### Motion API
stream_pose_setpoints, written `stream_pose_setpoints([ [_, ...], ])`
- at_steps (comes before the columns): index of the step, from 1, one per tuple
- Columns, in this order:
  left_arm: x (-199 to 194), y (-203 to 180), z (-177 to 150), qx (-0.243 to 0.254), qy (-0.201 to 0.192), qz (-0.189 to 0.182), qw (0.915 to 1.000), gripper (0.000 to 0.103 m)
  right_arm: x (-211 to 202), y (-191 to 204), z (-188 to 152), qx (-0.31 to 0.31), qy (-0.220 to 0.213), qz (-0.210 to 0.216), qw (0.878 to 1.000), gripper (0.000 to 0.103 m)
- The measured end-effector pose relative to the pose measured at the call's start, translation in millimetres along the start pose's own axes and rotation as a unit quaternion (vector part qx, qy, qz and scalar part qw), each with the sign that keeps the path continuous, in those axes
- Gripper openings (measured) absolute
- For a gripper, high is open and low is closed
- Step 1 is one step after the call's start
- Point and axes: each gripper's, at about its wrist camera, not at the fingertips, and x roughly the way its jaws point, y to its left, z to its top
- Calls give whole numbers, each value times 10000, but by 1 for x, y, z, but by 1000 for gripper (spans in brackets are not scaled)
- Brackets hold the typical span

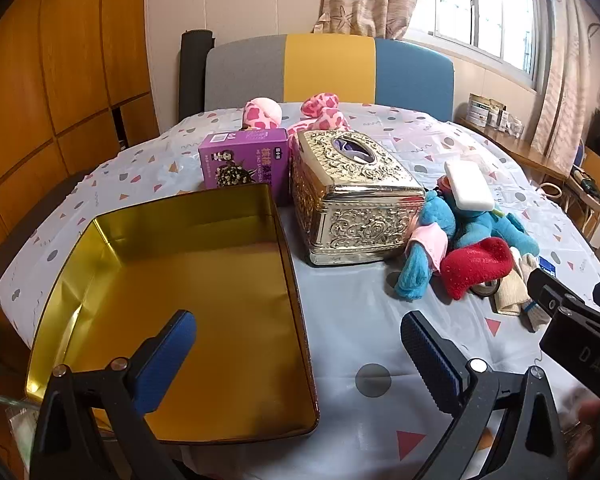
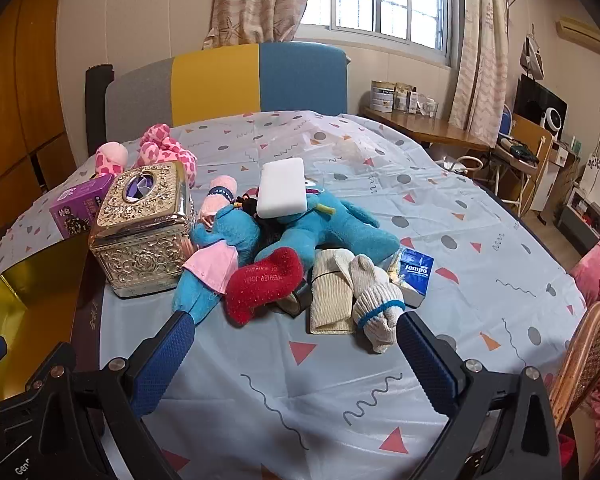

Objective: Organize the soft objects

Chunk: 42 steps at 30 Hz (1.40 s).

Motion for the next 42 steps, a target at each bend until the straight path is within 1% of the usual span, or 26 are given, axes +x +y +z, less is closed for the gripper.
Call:
stream_pose_setpoints([
  [21, 1, -2, -2, 79, 40, -42, 10000, 103, 3, -2, 0, 18, -4, 5, 10000, 103],
  [30, 1, -3, -3, 135, 97, -91, 9998, 103, 3, -8, 2, 62, -32, -90, 9999, 103],
  [42, 6, -7, -3, 209, 147, -71, 9996, 103, 6, -9, 4, 49, -54, -100, 9999, 103],
])
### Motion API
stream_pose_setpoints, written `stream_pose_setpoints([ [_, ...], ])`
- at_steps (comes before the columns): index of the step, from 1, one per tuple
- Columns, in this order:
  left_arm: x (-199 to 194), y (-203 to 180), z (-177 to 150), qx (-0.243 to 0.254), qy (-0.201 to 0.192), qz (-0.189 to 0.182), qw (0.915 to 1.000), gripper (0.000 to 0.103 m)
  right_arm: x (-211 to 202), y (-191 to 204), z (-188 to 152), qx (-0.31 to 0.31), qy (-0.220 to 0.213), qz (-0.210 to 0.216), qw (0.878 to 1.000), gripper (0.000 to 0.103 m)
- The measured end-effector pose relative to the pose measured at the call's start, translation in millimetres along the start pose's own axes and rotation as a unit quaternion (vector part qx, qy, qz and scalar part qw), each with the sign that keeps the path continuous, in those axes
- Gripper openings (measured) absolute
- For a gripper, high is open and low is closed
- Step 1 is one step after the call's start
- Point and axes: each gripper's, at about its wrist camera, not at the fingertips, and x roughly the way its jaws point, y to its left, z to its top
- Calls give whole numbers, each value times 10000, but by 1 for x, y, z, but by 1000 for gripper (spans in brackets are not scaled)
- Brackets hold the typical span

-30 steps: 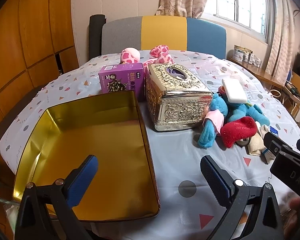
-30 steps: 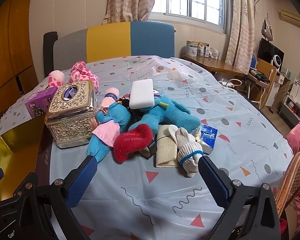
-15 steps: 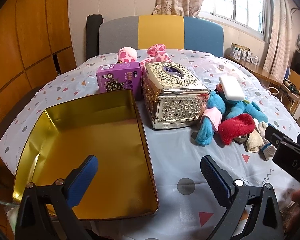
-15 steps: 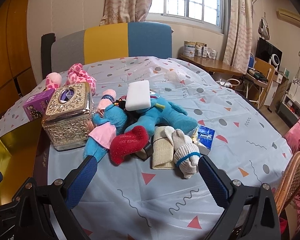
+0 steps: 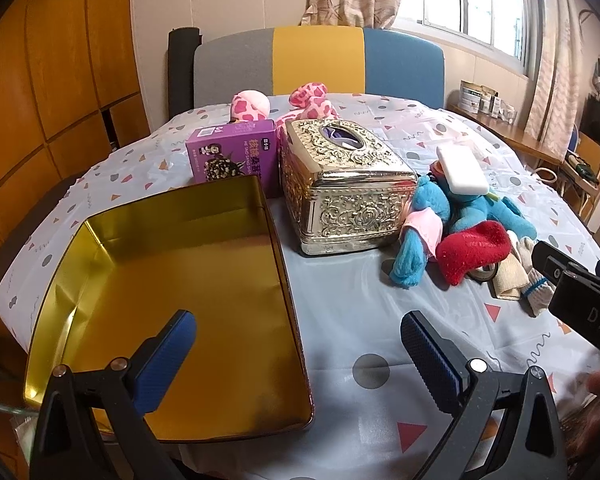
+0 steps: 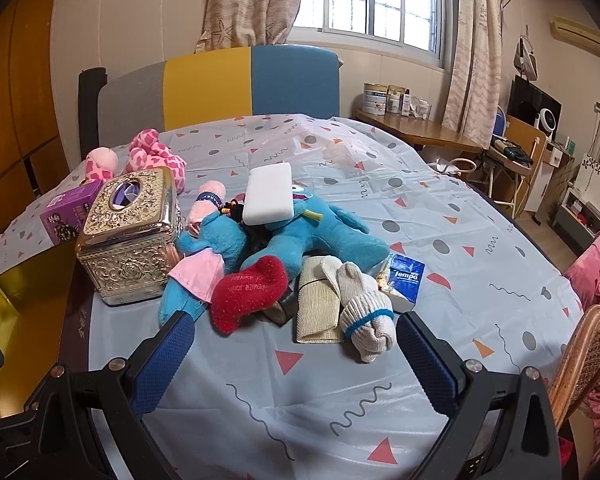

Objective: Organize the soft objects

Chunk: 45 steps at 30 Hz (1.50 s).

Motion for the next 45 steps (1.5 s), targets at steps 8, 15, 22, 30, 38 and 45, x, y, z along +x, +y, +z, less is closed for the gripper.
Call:
stream_pose_setpoints([
  [8, 2, -3, -1, 63, 26, -2, 10000, 103, 4, -6, -1, 70, 52, 0, 10000, 103],
  [15, 2, -7, 0, 146, 34, -28, 9999, 103, 5, -11, 1, 133, 47, -22, 9999, 103],
  [22, 2, -15, 1, 295, 20, -56, 9995, 103, 5, -26, 9, 271, -18, -108, 9996, 103],
  [30, 6, -19, 3, 317, 127, -790, 9963, 103, 10, -58, 25, 617, -6, -76, 9981, 103],
  [38, 24, -38, 10, 586, 668, -1435, 9856, 103, 39, -120, 50, 1406, -93, -72, 9900, 103],
  [45, 43, -47, 30, 404, 772, -2049, 9749, 103, 61, -156, 41, 2354, 289, 377, 9707, 103],
])
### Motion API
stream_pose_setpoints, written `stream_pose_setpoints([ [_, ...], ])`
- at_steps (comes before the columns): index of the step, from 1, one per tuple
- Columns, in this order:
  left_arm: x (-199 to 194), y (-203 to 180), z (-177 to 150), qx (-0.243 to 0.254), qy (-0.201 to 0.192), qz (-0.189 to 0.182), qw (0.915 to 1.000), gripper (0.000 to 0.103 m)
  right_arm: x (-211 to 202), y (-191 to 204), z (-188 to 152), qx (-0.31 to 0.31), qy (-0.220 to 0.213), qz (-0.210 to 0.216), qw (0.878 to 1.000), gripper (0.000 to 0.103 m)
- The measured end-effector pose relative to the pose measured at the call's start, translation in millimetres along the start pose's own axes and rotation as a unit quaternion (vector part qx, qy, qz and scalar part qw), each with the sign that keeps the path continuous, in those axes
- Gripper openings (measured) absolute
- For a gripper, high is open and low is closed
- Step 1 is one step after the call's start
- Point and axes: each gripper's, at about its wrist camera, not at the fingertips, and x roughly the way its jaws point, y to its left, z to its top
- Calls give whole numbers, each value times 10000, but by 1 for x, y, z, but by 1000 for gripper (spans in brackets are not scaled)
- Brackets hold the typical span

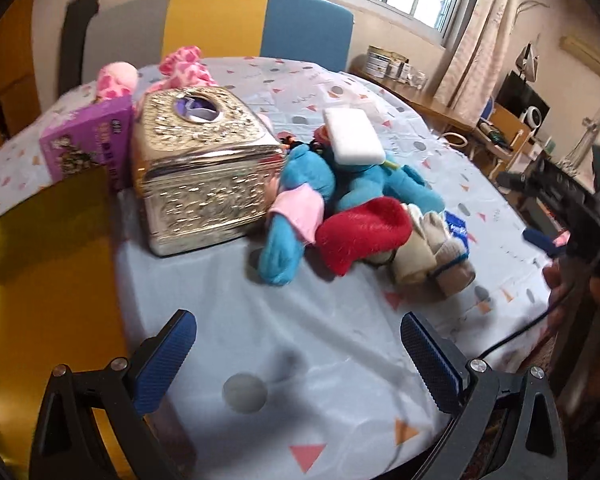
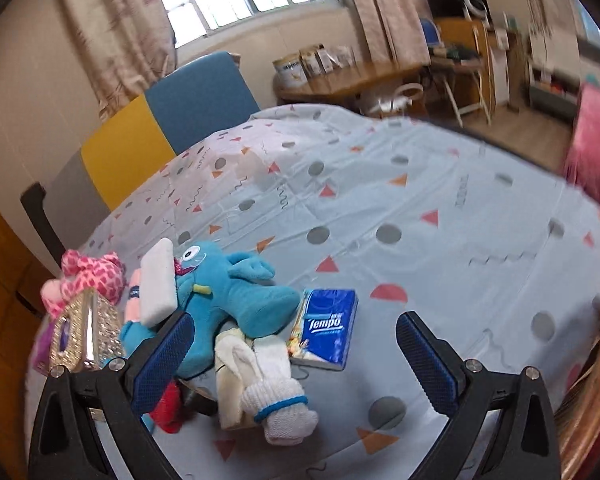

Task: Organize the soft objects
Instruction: 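Reach into the pile and grasp the blue doll in pink dress with left gripper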

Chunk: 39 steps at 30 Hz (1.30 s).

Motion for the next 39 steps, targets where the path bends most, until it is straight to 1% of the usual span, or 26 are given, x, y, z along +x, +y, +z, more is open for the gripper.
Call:
stream_pose_setpoints([
  [1, 4, 0, 3, -2, -11, 9, 10000, 103, 2, -2, 0, 69, 81, 42, 9999, 103],
  [3, 14, 1, 12, 58, -21, 177, 9998, 103, 6, -3, -2, 135, 205, 109, 9996, 103],
  [5, 26, 1, 19, 83, 112, 197, 9997, 103, 5, -1, -4, 93, 216, 146, 9996, 103],
  [7, 34, 0, 27, 107, 67, 402, 9991, 103, 6, 3, -4, 8, 202, 161, 9997, 103],
  [8, 39, -1, 31, 150, 77, 506, 9986, 100, 6, 4, -4, -24, 208, 172, 9996, 103],
  [9, 46, 0, 34, 141, 96, 545, 9984, 89, 6, 6, -4, -60, 223, 201, 9995, 103],
  [10, 51, 1, 36, 131, 111, 543, 9984, 83, 6, 7, -5, -81, 222, 220, 9995, 103],
  [11, 58, 1, 38, 135, 145, 581, 9981, 74, 6, 8, -5, -102, 220, 233, 9994, 103],
  [14, 81, 8, 41, 10, 316, 620, 9976, 65, 7, 10, -5, -142, 226, 282, 9992, 103],
  [17, 98, 13, 45, -101, 434, 587, 9973, 63, 8, 12, -5, -182, 258, 332, 9990, 103],
  [18, 102, 14, 46, -102, 452, 547, 9974, 52, 8, 13, -5, -199, 269, 341, 9989, 103],
  [19, 106, 12, 47, -80, 496, 488, 9975, 44, 9, 13, -6, -217, 278, 352, 9988, 103],
  [20, 110, 11, 46, -46, 593, 355, 9976, 23, 10, 15, -6, -242, 286, 353, 9987, 103],
  [21, 111, 9, 45, -40, 648, 270, 9975, 17, 11, 16, -7, -273, 309, 335, 9986, 103],
  [24, 93, -1, 38, 92, 461, 18, 9989, 15, 12, 16, -7, -298, 330, 315, 9985, 103],
  [26, 79, -5, 32, 101, 424, -151, 9989, 15, 12, 15, -7, -286, 313, 270, 9987, 103],
  [27, 71, -7, 26, 62, 430, -303, 9986, 15, 12, 14, -7, -260, 306, 259, 9989, 103],
  [29, 59, -10, 14, 34, 477, -452, 9978, 15, 12, 13, -7, -251, 312, 245, 9989, 102],
  [31, 52, -13, 0, -11, 634, -611, 9961, 16, 12, 15, -7, -288, 316, 225, 9988, 102],
  [32, 48, -15, -8, -28, 667, -629, 9958, 19, 12, 16, -8, -309, 317, 214, 9988, 102],
  [33, 43, -19, -14, -17, 705, -637, 9955, 30, 12, 16, -8, -319, 324, 200, 9988, 102],
  [34, 40, -19, -18, -2, 735, -676, 9950, 38, 13, 16, -8, -324, 340, 180, 9987, 102],
  [35, 36, -20, -22, 12, 689, -630, 9956, 51, 13, 16, -9, -321, 359, 158, 9987, 102],
  [36, 31, -19, -25, 38, 606, -539, 9967, 56, 14, 16, -9, -310, 376, 140, 9987, 102],
  [37, 27, -18, -24, 72, 506, -437, 9977, 56, 14, 15, -9, -293, 385, 126, 9987, 102],
  [39, 22, -17, -19, 55, 379, -403, 9985, 57, 15, 13, -8, -271, 401, 100, 9988, 102],
])
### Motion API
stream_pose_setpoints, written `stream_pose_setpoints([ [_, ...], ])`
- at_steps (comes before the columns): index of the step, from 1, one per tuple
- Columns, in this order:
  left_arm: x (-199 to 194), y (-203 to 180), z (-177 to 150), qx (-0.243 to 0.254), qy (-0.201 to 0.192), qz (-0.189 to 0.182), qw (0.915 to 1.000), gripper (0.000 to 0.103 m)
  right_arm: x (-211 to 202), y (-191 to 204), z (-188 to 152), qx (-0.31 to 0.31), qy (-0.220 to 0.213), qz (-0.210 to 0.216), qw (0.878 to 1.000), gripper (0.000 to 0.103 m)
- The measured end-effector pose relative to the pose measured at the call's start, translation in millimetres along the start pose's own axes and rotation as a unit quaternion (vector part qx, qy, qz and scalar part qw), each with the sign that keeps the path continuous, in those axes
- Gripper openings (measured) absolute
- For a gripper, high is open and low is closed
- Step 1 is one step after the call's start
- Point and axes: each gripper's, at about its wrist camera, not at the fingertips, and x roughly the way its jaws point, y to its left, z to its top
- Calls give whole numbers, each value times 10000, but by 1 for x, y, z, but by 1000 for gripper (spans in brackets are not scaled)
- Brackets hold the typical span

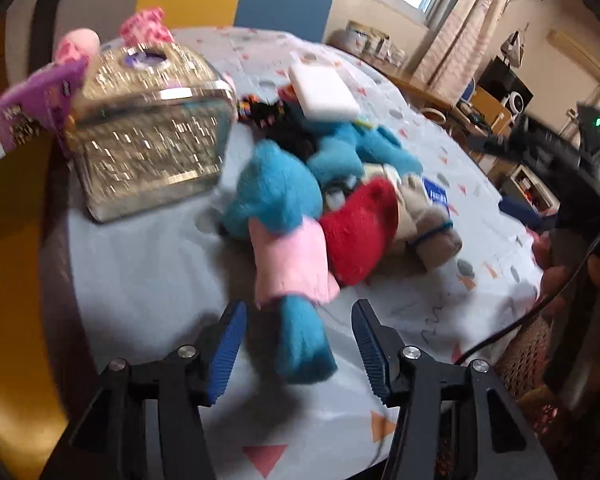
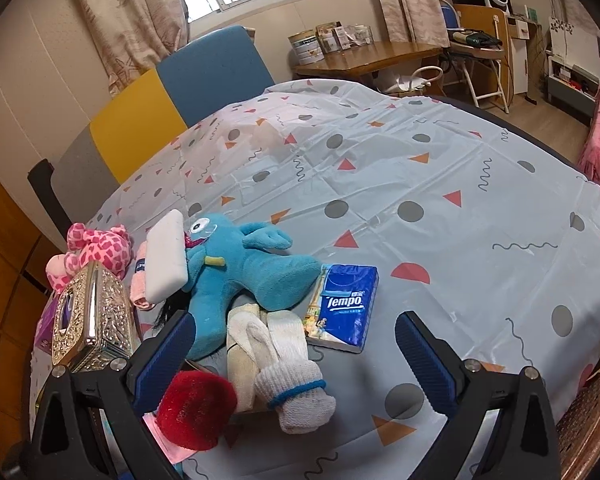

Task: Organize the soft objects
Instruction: 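Reach into the pile and grasp the blue doll in pink dress with left gripper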

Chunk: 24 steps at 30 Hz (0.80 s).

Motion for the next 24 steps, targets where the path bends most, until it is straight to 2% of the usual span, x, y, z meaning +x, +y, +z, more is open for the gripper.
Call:
stream_pose_setpoints([
  [2, -4, 0, 13, 24, -154, 132, 9998, 64, 1, -1, 0, 26, 34, 18, 10000, 102],
  [4, -3, 2, 23, 64, -257, 271, 9993, 66, 1, -1, 0, 20, 44, 12, 10000, 102],
  [7, 14, 5, 39, 100, -100, 319, 9994, 66, 2, 0, -1, 2, 80, 56, 10000, 102],
  [11, 44, 19, 51, -272, 180, 251, 9992, 63, 3, 4, -2, -78, 105, 123, 9998, 102],
  [14, 58, 26, 50, -400, 301, 87, 9987, 45, 5, 7, -3, -142, 164, 188, 9996, 102],
  [17, 54, 31, 42, -499, 196, -76, 9985, 35, 8, 11, -4, -244, 263, 266, 9990, 99],
  [18, 49, 30, 39, -491, 138, -53, 9987, 33, 9, 13, -5, -288, 302, 314, 9986, 94],
  [22, 23, 23, 30, -277, -217, 1, 9994, 31, 14, 24, -9, -532, 522, 569, 9956, 87],
  [24, 17, 22, 26, -203, -250, -21, 9995, 27, 18, 33, -13, -720, 675, 676, 9928, 87],
])
